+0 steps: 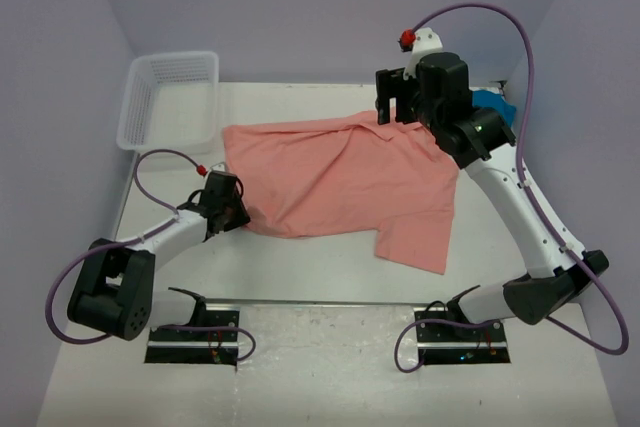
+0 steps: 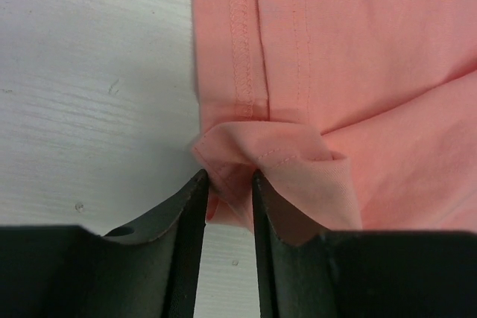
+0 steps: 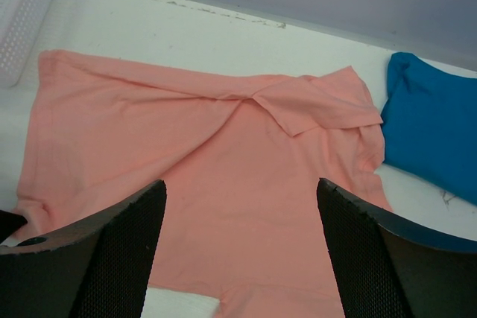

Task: Fold and stack the t-shirts
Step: Flatten out the tshirt

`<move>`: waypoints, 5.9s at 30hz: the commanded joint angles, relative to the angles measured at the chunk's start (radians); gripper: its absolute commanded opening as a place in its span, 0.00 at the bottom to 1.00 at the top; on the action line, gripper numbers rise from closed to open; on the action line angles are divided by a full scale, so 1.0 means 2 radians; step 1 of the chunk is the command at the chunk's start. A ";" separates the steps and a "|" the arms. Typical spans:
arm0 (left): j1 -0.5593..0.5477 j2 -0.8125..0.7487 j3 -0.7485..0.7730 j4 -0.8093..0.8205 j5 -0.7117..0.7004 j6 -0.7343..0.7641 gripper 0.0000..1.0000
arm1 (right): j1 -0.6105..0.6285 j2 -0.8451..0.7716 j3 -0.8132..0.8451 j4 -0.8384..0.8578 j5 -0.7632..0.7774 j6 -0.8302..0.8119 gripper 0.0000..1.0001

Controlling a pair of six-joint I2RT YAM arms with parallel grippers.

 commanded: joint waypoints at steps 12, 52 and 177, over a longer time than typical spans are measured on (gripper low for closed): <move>0.006 -0.084 0.048 -0.100 -0.048 0.001 0.00 | 0.008 0.015 -0.051 -0.059 0.101 0.134 0.82; 0.005 -0.125 0.180 -0.269 -0.286 -0.084 0.00 | 0.319 -0.091 -0.484 -0.090 0.044 0.586 0.71; -0.027 -0.193 0.619 -0.197 -0.114 0.229 0.00 | -0.001 -0.172 0.309 -0.081 0.098 -0.077 0.00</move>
